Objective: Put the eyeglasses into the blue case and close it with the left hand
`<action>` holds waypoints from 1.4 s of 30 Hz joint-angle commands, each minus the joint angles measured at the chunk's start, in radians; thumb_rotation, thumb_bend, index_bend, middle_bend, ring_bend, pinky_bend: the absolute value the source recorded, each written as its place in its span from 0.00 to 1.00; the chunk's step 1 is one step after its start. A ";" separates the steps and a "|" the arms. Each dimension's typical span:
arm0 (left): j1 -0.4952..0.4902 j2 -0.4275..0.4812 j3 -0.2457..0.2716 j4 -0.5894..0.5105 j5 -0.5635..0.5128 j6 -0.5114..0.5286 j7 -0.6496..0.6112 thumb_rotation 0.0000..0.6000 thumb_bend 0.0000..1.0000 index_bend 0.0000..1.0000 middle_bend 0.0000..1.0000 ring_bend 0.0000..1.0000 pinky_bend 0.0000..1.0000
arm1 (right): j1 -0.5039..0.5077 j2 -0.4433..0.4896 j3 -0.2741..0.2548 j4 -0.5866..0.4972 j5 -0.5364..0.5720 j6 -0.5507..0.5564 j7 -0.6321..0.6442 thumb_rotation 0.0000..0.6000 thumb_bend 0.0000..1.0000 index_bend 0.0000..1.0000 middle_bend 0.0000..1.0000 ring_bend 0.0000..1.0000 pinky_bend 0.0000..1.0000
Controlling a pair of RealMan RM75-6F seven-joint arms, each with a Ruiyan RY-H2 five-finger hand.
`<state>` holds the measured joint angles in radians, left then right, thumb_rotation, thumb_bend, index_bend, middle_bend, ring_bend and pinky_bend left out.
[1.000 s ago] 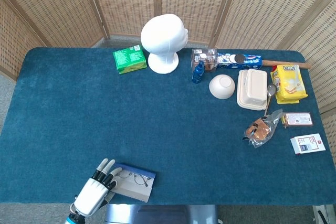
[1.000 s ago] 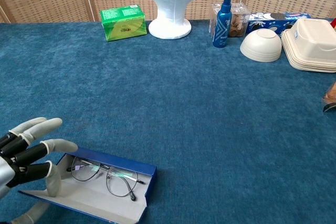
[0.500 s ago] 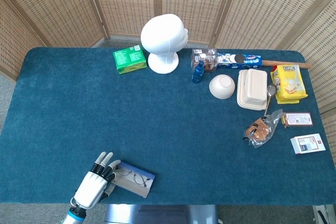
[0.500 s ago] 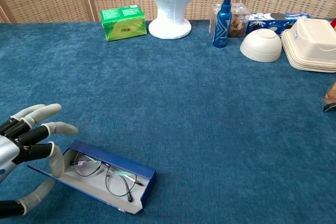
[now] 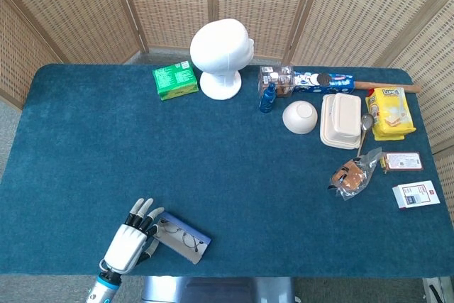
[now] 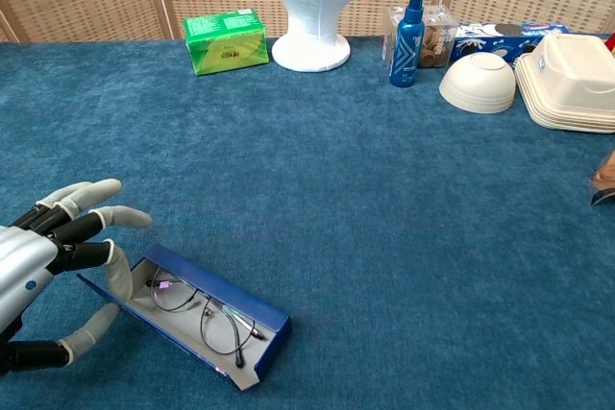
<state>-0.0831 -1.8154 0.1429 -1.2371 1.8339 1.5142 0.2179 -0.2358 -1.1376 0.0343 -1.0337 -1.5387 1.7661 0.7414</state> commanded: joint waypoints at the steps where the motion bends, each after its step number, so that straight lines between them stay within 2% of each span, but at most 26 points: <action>1: -0.004 -0.024 -0.018 0.019 -0.019 0.003 -0.031 1.00 0.40 0.61 0.20 0.00 0.00 | -0.001 0.001 0.001 0.001 0.002 0.001 0.002 0.90 0.14 0.00 0.10 0.00 0.19; 10: -0.008 -0.059 -0.036 0.049 -0.041 0.012 -0.055 1.00 0.40 0.59 0.18 0.00 0.00 | -0.002 0.000 0.003 0.004 0.002 -0.001 0.006 0.89 0.14 0.00 0.10 0.00 0.19; 20: -0.011 -0.086 -0.050 0.074 -0.068 0.021 -0.081 1.00 0.39 0.53 0.14 0.00 0.00 | -0.003 -0.002 0.006 0.012 0.005 -0.003 0.014 0.89 0.14 0.00 0.10 0.00 0.19; 42: -0.026 -0.126 -0.088 0.073 -0.129 0.012 -0.105 1.00 0.38 0.48 0.11 0.00 0.00 | -0.005 -0.001 0.009 0.013 0.003 -0.001 0.021 0.87 0.14 0.00 0.10 0.00 0.19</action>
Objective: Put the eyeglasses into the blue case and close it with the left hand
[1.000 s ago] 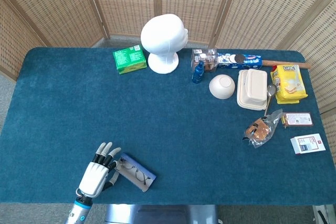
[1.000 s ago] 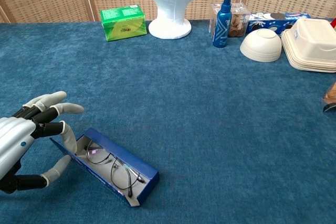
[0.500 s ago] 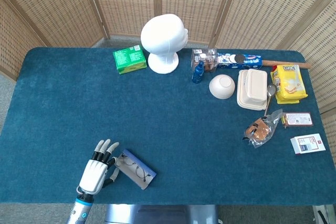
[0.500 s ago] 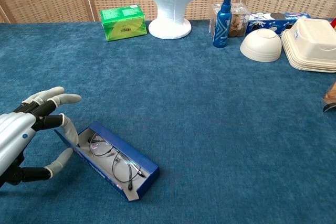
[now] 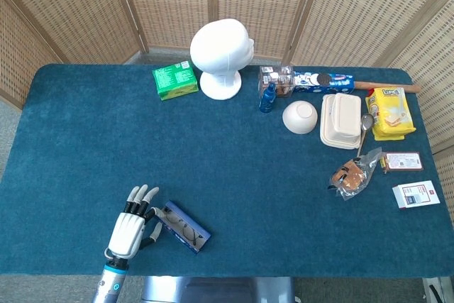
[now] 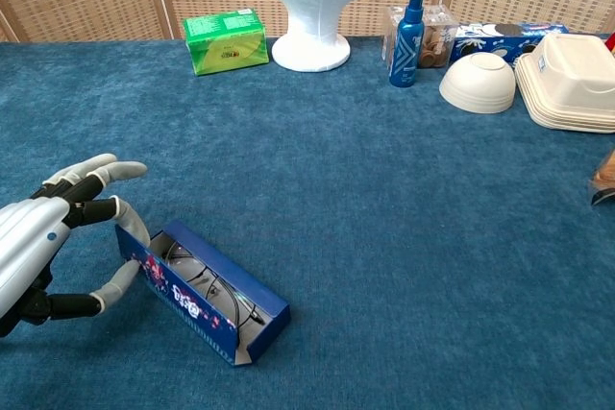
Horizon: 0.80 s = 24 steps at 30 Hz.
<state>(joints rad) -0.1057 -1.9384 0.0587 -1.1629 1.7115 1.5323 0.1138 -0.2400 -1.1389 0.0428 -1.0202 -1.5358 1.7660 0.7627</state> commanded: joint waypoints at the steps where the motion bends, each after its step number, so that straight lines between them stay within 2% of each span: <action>1: -0.008 -0.007 -0.010 -0.003 -0.014 -0.015 0.001 1.00 0.38 0.47 0.11 0.00 0.00 | -0.001 0.001 0.000 -0.001 0.001 0.001 0.001 0.87 0.14 0.00 0.10 0.00 0.19; 12: -0.028 -0.025 -0.037 -0.018 -0.050 -0.041 0.019 1.00 0.38 0.46 0.11 0.00 0.00 | -0.003 0.002 0.001 0.000 0.002 0.001 0.010 0.86 0.14 0.00 0.10 0.00 0.19; 18: -0.034 -0.030 -0.049 -0.024 -0.078 -0.061 0.024 1.00 0.38 0.42 0.09 0.00 0.00 | -0.005 0.000 0.001 0.005 0.004 -0.002 0.020 0.85 0.14 0.00 0.10 0.00 0.19; 21: -0.036 -0.037 -0.058 -0.020 -0.101 -0.076 0.029 1.00 0.37 0.31 0.04 0.00 0.00 | -0.006 0.000 0.001 0.008 0.004 -0.001 0.023 0.83 0.14 0.00 0.10 0.00 0.19; 24: -0.040 -0.043 -0.069 -0.019 -0.124 -0.092 0.045 1.00 0.35 0.16 0.00 0.00 0.00 | -0.007 0.000 0.001 0.009 0.004 0.001 0.025 0.82 0.14 0.00 0.10 0.00 0.19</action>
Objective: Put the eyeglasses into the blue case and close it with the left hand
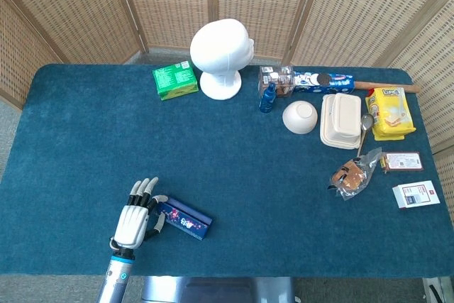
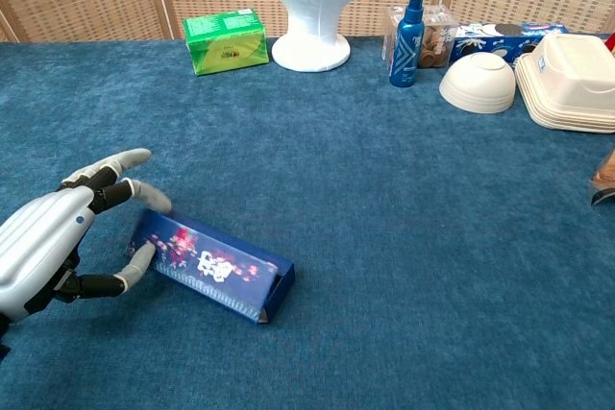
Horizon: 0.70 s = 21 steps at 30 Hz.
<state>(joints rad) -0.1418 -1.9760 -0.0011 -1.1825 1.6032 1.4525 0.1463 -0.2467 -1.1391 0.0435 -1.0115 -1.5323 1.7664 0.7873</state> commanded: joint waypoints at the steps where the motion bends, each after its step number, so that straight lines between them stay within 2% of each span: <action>1: -0.005 -0.008 -0.014 0.000 -0.021 -0.013 0.015 1.00 0.34 0.11 0.00 0.00 0.00 | -0.001 0.000 0.000 0.001 0.000 0.001 0.001 0.82 0.14 0.00 0.10 0.00 0.19; 5: -0.014 -0.015 -0.030 0.003 -0.032 -0.014 0.019 1.00 0.33 0.01 0.00 0.00 0.00 | -0.004 0.001 0.000 0.001 0.001 0.004 0.002 0.80 0.14 0.00 0.10 0.00 0.19; 21: -0.050 -0.004 -0.081 -0.040 -0.075 -0.027 0.023 1.00 0.32 0.02 0.00 0.00 0.00 | -0.011 0.005 -0.001 -0.011 0.000 0.011 -0.010 0.80 0.14 0.00 0.10 0.00 0.19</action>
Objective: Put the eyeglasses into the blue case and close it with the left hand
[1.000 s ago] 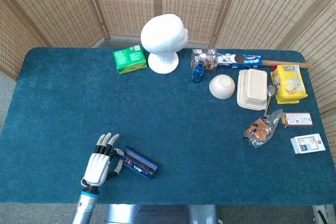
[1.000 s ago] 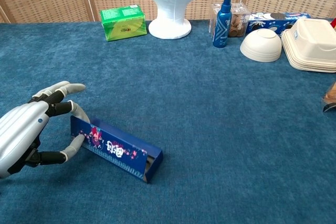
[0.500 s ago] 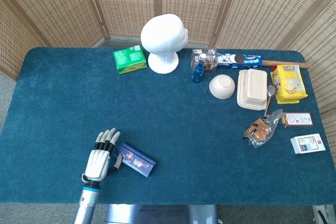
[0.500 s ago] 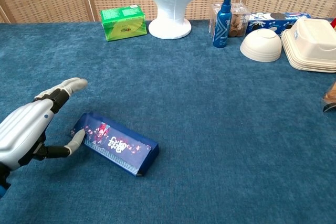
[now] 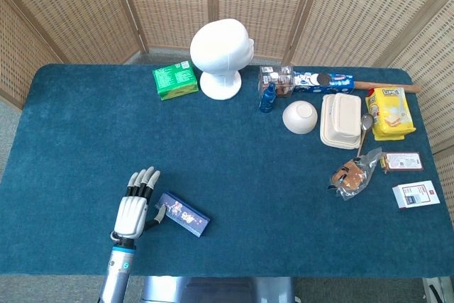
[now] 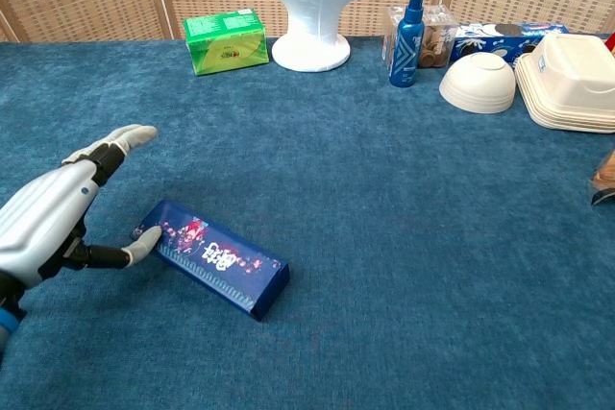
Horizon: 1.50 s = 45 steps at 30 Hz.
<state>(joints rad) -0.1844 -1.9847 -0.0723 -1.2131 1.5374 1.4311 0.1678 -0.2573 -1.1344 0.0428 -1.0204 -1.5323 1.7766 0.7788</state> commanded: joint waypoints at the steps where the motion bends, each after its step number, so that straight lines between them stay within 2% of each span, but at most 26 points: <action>1: -0.012 0.006 -0.014 -0.015 -0.011 -0.007 0.004 1.00 0.32 0.02 0.00 0.00 0.00 | -0.001 0.001 0.000 -0.004 0.000 0.002 -0.002 0.80 0.14 0.00 0.10 0.00 0.19; 9: -0.036 0.023 -0.037 -0.057 -0.032 -0.022 0.022 1.00 0.32 0.04 0.00 0.00 0.00 | -0.007 0.006 0.000 -0.012 0.001 0.009 -0.006 0.80 0.14 0.00 0.10 0.00 0.19; 14: -0.044 0.057 -0.032 -0.103 -0.019 -0.014 0.034 1.00 0.32 0.04 0.00 0.00 0.00 | -0.008 0.008 0.000 -0.019 -0.003 0.013 -0.013 0.80 0.14 0.00 0.10 0.00 0.19; 20: -0.036 0.174 0.033 -0.218 0.003 -0.037 0.055 1.00 0.32 0.05 0.00 0.00 0.00 | -0.003 0.015 0.000 -0.040 -0.010 0.013 -0.031 0.80 0.14 0.00 0.10 0.00 0.19; 25: -0.018 0.288 0.113 -0.302 0.035 -0.048 0.129 1.00 0.32 0.04 0.00 0.00 0.00 | 0.003 0.020 -0.002 -0.060 -0.016 0.009 -0.053 0.80 0.14 0.00 0.10 0.00 0.19; 30: -0.026 0.388 0.146 -0.425 0.005 -0.110 0.204 0.94 0.29 0.07 0.00 0.00 0.00 | 0.006 0.025 -0.004 -0.078 -0.018 0.005 -0.069 0.80 0.14 0.00 0.10 0.00 0.19; 32: -0.037 0.419 0.146 -0.470 -0.009 -0.135 0.236 0.90 0.29 0.07 0.00 0.00 0.00 | 0.006 0.027 -0.004 -0.084 -0.018 0.006 -0.074 0.81 0.14 0.00 0.10 0.00 0.19; 36: -0.088 0.491 0.126 -0.588 -0.086 -0.233 0.415 0.90 0.29 0.07 0.00 0.00 0.00 | 0.001 0.032 -0.003 -0.101 -0.011 0.007 -0.085 0.80 0.14 0.00 0.10 0.00 0.19; 45: -0.189 0.492 0.055 -0.668 -0.279 -0.340 0.658 0.90 0.28 0.08 0.00 0.00 0.00 | -0.009 0.042 0.003 -0.124 0.009 0.006 -0.098 0.80 0.14 0.00 0.10 0.00 0.19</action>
<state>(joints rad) -0.3349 -1.4957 0.0106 -1.8542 1.3125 1.1268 0.7735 -0.2658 -1.0926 0.0452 -1.1438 -1.5239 1.7827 0.6819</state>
